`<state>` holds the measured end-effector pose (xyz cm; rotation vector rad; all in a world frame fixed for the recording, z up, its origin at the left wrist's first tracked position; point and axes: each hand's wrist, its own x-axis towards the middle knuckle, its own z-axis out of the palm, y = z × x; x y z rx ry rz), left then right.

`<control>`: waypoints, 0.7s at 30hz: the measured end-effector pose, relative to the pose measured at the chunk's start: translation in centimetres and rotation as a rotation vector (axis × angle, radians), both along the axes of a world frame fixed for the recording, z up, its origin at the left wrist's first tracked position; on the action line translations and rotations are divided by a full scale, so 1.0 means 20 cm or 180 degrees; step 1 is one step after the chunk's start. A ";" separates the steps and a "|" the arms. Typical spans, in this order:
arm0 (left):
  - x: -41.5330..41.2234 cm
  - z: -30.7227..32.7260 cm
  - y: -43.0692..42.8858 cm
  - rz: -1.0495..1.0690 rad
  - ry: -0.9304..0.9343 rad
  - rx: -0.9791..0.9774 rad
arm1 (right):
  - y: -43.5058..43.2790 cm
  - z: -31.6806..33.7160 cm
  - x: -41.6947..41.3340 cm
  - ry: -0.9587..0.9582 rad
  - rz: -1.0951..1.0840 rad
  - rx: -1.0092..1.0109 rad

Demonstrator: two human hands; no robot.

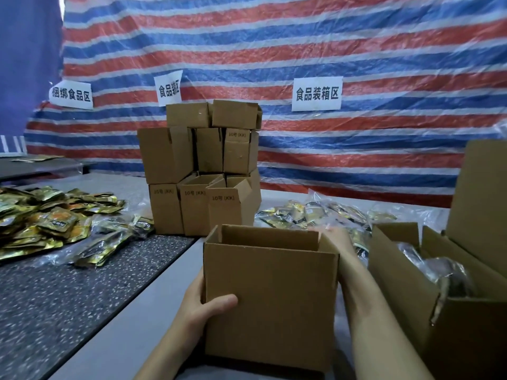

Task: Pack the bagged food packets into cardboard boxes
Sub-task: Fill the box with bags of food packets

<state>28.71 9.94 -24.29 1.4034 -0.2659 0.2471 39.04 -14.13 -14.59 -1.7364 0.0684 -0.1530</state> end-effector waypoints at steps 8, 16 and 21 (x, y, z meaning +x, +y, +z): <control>-0.02 0.01 -0.03 -0.0281 0.0159 -0.0014 | -0.05 0.10 -0.02 -0.0256 -0.0139 -0.0028; -0.01 0.00 -0.04 -0.0199 0.0059 0.0146 | -0.06 0.14 -0.03 -0.0452 -0.0505 -0.0072; -0.02 0.00 -0.05 -0.0164 -0.0008 0.0120 | -0.07 0.14 -0.05 -0.0141 0.0064 -0.0403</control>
